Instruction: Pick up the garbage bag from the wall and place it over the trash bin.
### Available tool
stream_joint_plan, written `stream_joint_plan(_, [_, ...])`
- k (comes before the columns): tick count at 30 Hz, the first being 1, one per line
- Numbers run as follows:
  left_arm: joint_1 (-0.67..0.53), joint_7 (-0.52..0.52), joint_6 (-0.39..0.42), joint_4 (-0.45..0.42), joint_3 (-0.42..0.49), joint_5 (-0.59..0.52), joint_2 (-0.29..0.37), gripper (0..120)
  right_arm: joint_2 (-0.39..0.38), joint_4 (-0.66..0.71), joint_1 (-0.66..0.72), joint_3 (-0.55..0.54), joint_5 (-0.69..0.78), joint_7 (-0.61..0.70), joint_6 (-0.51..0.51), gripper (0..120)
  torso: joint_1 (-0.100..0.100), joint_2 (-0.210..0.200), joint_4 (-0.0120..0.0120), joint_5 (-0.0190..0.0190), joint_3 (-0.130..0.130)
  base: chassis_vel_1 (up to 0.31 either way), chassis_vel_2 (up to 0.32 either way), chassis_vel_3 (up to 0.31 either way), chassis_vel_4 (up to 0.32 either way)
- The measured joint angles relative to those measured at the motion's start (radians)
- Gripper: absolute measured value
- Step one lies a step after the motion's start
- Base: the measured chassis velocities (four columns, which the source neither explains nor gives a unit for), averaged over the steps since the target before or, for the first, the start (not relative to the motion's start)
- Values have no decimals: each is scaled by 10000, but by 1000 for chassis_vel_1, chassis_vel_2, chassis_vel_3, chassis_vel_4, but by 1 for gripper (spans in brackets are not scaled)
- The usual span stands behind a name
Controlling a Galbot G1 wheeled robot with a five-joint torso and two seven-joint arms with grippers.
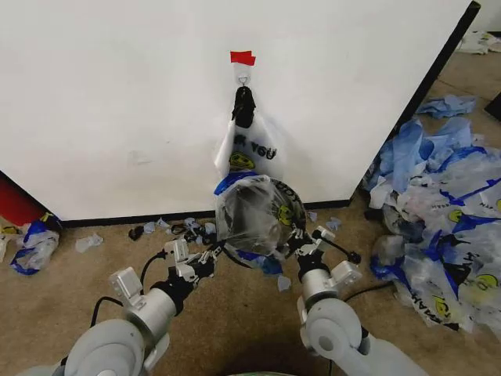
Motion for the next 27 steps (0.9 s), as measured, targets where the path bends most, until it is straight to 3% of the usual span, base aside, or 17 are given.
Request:
stream_joint_plan(14, [18, 146, -63, 278, 136, 194, -124, 0, -64, 401, 58, 391, 763, 376, -91, 0, 0, 0, 0, 1, 0, 0, 0, 0, 0])
stream_joint_plan(27, [-221, 225, -264, 1188, 443, 530, -562, 0, -1071, 1376, 181, 313, 1490, 724, -385, 0, 0, 0, 0, 1, 0, 0, 0, 0, 0])
